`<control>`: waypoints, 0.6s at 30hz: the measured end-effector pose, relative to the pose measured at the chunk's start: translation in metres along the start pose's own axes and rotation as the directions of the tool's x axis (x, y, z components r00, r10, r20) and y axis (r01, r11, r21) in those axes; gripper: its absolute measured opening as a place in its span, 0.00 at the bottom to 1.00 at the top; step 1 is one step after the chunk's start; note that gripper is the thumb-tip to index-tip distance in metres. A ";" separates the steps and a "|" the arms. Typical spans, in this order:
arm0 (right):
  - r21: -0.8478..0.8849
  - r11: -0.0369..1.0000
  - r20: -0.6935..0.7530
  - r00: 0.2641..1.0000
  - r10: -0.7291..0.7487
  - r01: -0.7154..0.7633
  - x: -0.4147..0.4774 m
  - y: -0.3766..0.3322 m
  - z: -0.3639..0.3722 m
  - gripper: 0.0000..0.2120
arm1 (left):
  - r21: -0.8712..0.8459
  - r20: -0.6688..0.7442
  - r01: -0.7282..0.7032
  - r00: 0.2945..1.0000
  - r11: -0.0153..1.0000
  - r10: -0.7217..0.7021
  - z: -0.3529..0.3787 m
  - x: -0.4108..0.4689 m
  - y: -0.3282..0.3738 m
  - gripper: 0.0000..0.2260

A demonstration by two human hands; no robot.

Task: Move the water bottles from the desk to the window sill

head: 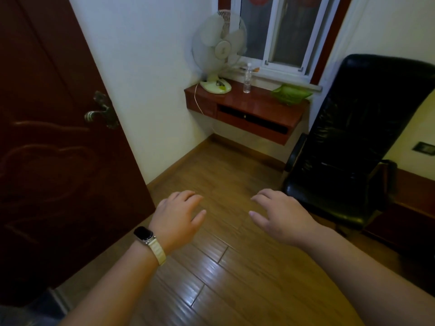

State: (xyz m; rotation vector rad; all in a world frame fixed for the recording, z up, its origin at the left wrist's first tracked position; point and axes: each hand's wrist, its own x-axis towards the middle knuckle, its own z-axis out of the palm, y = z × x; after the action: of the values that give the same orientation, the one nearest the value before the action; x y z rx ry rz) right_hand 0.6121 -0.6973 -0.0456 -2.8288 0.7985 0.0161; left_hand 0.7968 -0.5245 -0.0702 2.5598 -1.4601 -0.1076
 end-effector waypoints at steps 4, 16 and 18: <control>0.025 1.000 -0.006 1.000 0.001 -0.001 0.046 0.011 0.003 0.24 | 0.008 0.022 0.004 1.000 1.000 -0.004 0.004 0.045 -0.013 0.22; 0.105 0.994 0.061 0.997 -0.046 0.039 0.226 0.096 0.003 0.25 | 0.082 0.083 0.014 0.996 0.997 -0.021 0.018 0.237 -0.021 0.22; 0.102 0.994 0.059 0.997 -0.047 0.040 0.256 0.113 -0.006 0.25 | 0.079 0.079 0.018 0.997 0.997 -0.024 0.014 0.273 -0.017 0.22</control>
State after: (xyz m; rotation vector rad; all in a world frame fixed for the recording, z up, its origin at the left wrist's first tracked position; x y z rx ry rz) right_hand 0.7720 -0.9253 -0.0781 -2.7363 0.7041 0.0546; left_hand 0.9485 -0.7520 -0.0787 2.6626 -1.4933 -0.1610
